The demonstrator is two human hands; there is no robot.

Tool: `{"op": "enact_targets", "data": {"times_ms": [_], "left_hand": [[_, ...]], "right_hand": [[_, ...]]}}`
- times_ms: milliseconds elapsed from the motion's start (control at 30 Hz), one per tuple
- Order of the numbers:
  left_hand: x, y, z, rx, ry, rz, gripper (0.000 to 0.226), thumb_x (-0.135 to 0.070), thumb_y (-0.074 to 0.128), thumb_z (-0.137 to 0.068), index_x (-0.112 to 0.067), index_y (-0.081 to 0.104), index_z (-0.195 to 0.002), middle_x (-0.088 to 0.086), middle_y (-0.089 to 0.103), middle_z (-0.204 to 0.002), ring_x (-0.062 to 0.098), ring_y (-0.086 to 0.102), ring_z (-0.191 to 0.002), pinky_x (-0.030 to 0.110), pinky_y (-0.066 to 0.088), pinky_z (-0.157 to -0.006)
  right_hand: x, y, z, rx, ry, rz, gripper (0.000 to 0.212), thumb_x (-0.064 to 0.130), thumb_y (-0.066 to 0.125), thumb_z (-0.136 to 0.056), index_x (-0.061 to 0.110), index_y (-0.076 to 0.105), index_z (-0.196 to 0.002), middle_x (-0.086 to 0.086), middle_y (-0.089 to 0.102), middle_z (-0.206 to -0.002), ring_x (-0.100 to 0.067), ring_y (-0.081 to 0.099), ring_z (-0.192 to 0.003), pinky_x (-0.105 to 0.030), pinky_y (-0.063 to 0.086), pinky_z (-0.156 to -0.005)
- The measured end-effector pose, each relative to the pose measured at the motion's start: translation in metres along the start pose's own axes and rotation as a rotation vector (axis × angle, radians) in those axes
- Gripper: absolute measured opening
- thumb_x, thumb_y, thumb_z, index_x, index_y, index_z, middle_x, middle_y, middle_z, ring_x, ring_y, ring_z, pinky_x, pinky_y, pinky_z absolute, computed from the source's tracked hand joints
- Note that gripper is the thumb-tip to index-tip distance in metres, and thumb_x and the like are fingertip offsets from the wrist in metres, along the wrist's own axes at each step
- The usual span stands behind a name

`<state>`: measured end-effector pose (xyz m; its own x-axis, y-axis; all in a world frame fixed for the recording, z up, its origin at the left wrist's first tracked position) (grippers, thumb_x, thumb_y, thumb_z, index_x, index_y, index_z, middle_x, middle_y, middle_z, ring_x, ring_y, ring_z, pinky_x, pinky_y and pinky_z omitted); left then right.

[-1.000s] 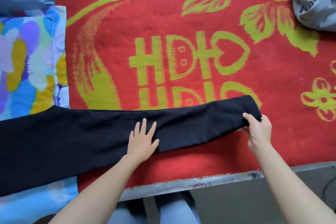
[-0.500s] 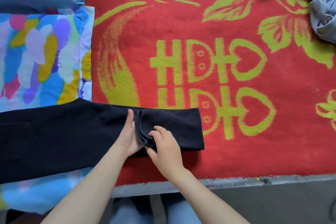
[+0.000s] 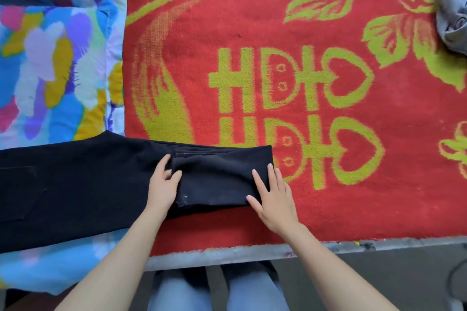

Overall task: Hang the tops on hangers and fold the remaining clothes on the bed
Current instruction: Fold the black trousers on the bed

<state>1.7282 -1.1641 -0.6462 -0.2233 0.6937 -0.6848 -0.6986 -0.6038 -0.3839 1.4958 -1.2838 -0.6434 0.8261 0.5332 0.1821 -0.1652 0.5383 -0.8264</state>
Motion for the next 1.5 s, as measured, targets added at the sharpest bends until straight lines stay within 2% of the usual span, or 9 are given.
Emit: {"op": "enact_targets", "data": {"times_ms": [100, 200, 367, 533, 667, 867, 1100, 1400, 1500], "left_hand": [[0.000, 0.004, 0.012, -0.149, 0.232, -0.749, 0.072, -0.013, 0.066, -0.083, -0.012, 0.031, -0.145, 0.023, 0.033, -0.146, 0.041, 0.036, -0.127, 0.053, 0.038, -0.097], [-0.001, 0.047, 0.032, 0.044, 0.616, -1.161, 0.085, -0.027, 0.082, -0.064, -0.014, 0.044, -0.138, 0.027, 0.036, -0.144, 0.040, 0.032, -0.130, 0.057, 0.042, -0.094], [0.031, 0.055, 0.014, 0.342, 0.223, -1.445, 0.073, -0.065, 0.023, -0.092, -0.034, -0.016, -0.146, 0.006, -0.030, -0.152, 0.035, -0.020, -0.141, 0.054, 0.003, -0.114], [0.025, 0.049, 0.015, 0.391, 0.283, -1.467, 0.074, -0.064, 0.024, -0.092, -0.033, -0.015, -0.147, 0.009, -0.028, -0.152, 0.036, -0.016, -0.142, 0.051, 0.003, -0.115], [0.032, 0.038, 0.031, 0.227, 0.516, -1.392, 0.085, -0.059, 0.064, -0.074, -0.013, 0.041, -0.140, 0.025, 0.027, -0.147, 0.042, 0.034, -0.132, 0.054, 0.029, -0.102], [0.059, 0.045, 0.043, 0.331, 0.431, -1.360, 0.108, -0.056, 0.087, -0.040, 0.007, 0.056, -0.123, 0.027, 0.051, -0.131, 0.038, 0.056, -0.116, 0.050, 0.051, -0.084], [0.002, 0.107, 0.047, 0.387, 0.384, -1.120, 0.100, -0.056, 0.048, -0.089, -0.005, -0.016, -0.146, 0.013, -0.024, -0.153, 0.025, -0.014, -0.144, 0.038, 0.004, -0.118], [0.010, 0.046, 0.064, 0.367, 0.413, -0.869, 0.055, -0.017, 0.056, -0.089, -0.006, 0.034, -0.139, 0.012, 0.040, -0.141, 0.026, 0.041, -0.131, 0.033, 0.036, -0.107], [0.050, 0.002, 0.072, 0.302, 0.456, -1.025, 0.024, -0.031, 0.051, -0.090, -0.013, 0.053, -0.106, 0.014, 0.055, -0.099, 0.025, 0.061, -0.090, 0.027, 0.057, -0.066]], "right_hand": [[-0.003, 0.023, -0.009, 0.185, -0.020, 0.046, 0.119, 0.071, -0.048, -0.045, 0.031, -0.007, -0.149, -0.011, -0.026, -0.150, -0.034, -0.011, -0.144, -0.047, 0.013, -0.114], [0.002, 0.027, -0.012, 0.254, 0.039, 0.081, 0.097, 0.074, -0.033, -0.063, 0.031, -0.014, -0.148, -0.012, -0.032, -0.149, -0.033, -0.021, -0.142, -0.048, 0.007, -0.115], [0.004, 0.026, -0.016, 0.334, 0.069, 0.132, 0.069, 0.060, 0.019, -0.095, 0.030, -0.013, -0.148, -0.014, -0.027, -0.152, -0.032, -0.022, -0.142, -0.049, 0.009, -0.114], [-0.005, 0.004, -0.005, 0.043, 0.282, -0.224, 0.064, 0.043, 0.042, -0.096, 0.020, 0.014, -0.149, -0.015, 0.005, -0.157, -0.030, 0.014, -0.143, -0.040, 0.027, -0.108], [-0.029, 0.022, 0.003, 0.036, 0.675, -0.825, 0.059, 0.022, 0.058, -0.089, 0.007, 0.034, -0.141, -0.014, 0.048, -0.131, -0.031, 0.046, -0.122, -0.036, 0.039, -0.093], [-0.041, -0.019, -0.011, -0.115, 0.683, -1.238, 0.009, -0.002, 0.063, -0.074, 0.003, 0.059, -0.068, -0.006, 0.048, -0.068, -0.017, 0.040, -0.068, -0.030, 0.025, -0.054], [-0.034, -0.122, 0.007, -0.399, 0.510, -1.153, 0.014, 0.001, 0.061, -0.074, 0.005, 0.051, -0.064, -0.004, 0.041, -0.061, -0.018, 0.033, -0.062, -0.029, 0.026, -0.058], [0.148, -0.138, 0.011, -0.434, -0.031, -0.768, 0.022, 0.023, 0.060, -0.075, 0.005, 0.063, -0.086, -0.008, 0.061, -0.085, -0.026, 0.052, -0.084, -0.030, 0.035, -0.070], [0.214, -0.095, 0.002, -0.200, -0.206, -0.443, 0.039, 0.042, 0.056, -0.082, 0.012, 0.063, -0.105, -0.010, 0.058, -0.105, -0.033, 0.049, -0.103, -0.042, 0.037, -0.084]]}}
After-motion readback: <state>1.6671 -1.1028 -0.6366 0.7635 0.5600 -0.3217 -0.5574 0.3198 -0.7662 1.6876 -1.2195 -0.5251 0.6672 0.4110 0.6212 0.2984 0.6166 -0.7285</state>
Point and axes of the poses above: each hand's wrist, its own z-axis away from the middle knuckle, its own y-axis out of the palm, x = y × z, the point moved 6 cm from there along -z, towards the middle knuckle
